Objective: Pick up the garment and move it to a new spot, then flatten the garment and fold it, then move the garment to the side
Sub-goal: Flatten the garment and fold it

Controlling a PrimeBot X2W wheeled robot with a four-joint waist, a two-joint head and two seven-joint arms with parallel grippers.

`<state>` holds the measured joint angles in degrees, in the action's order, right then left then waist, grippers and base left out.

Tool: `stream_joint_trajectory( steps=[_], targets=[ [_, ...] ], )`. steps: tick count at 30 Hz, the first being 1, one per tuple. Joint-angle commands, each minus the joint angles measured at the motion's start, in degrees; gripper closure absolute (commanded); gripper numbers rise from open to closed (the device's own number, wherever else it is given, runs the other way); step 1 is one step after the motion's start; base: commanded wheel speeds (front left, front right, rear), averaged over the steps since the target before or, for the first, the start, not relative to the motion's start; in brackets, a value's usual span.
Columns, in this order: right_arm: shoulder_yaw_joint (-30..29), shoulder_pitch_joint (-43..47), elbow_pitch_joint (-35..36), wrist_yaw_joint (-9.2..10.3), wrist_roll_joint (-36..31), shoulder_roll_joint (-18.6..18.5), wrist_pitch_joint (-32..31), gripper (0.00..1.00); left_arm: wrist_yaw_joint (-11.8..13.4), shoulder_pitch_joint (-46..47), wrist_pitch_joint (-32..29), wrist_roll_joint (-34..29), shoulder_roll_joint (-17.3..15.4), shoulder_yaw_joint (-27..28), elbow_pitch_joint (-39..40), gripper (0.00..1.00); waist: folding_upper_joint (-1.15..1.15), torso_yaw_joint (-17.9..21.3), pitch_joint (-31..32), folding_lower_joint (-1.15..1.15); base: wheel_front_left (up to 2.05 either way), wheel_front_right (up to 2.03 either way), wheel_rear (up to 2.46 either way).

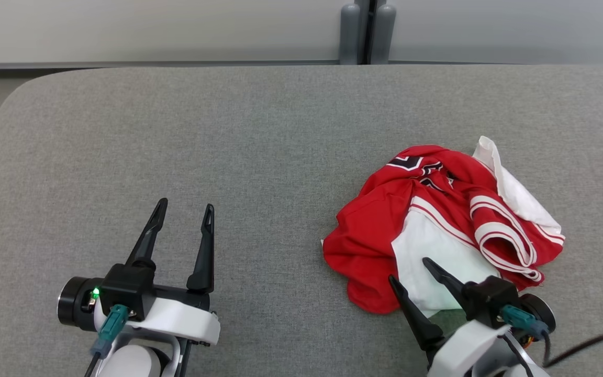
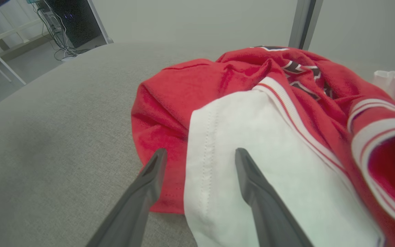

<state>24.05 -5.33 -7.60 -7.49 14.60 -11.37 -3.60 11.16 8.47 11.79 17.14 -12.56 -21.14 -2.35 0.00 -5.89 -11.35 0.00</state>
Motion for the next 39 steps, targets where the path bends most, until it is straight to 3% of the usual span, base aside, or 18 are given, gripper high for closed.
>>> stream_joint_trajectory(
  steps=[1, 3, 4, 6, 11, 19, 29, 39],
  targets=[
    [-0.07, -1.2, -1.13, -0.01, -0.43, 0.42, 0.54, 0.0, -0.21, 0.94, 0.44, 0.09, -0.01, 0.01, -0.21, 0.0, 0.0, -0.43, -0.67, 0.0, 0.0, 0.0, 0.0],
    [-0.31, -2.37, -3.78, -0.01, -1.47, 1.09, 0.54, 0.0, -0.33, 1.5, 0.79, 0.19, 0.19, -0.04, -0.79, 0.0, 0.0, -0.59, -1.2, 0.0, 0.0, 0.0, 0.0],
    [-0.49, -3.06, -4.76, -0.01, -2.01, 1.41, 0.89, 0.2, -0.41, 1.76, 0.92, 0.23, 0.32, -0.07, -0.98, 0.0, 0.0, -0.66, -1.44, 0.0, 0.0, 0.0, 0.0],
    [-1.3, -3.85, -6.53, -0.01, -2.42, 2.21, 1.36, 1.0, -0.42, 1.93, 1.2, 0.28, 0.44, -0.07, -1.39, 0.0, 0.0, -0.66, -1.77, 0.0, 0.0, 0.0, 0.0],
    [-3.64, -4.59, -7.63, -0.01, -1.97, 3.6, 3.84, 1.0, -0.47, 2.76, 1.69, 0.35, 0.59, -0.06, -2.27, 0.0, 0.0, -0.45, -2.04, 0.0, 0.0, 0.0, 0.0],
    [-8.66, -1.56, -0.32, -0.01, -0.73, 2.78, 6.16, 1.0, -0.33, 2.63, 2.08, 0.48, -0.15, 0.34, -2.82, 0.0, 0.0, 0.88, -0.98, 0.0, 0.0, 0.0, 0.0],
    [-24.23, 5.73, 7.88, 0.0, -0.59, 3.4, 4.77, 1.0, -0.16, 2.51, 2.25, 0.73, -0.62, 0.35, -2.74, 0.0, 0.0, 1.42, -0.19, 0.0, 0.0, 0.0, 0.0],
    [-37.65, 6.97, 0.0, 0.01, 1.27, 4.83, 6.19, 1.0, 0.16, 2.44, 2.11, 1.11, -1.05, 0.28, -2.58, 0.0, 0.0, 2.28, -0.37, 0.0, 0.0, 0.0, 0.0]
  ],
)
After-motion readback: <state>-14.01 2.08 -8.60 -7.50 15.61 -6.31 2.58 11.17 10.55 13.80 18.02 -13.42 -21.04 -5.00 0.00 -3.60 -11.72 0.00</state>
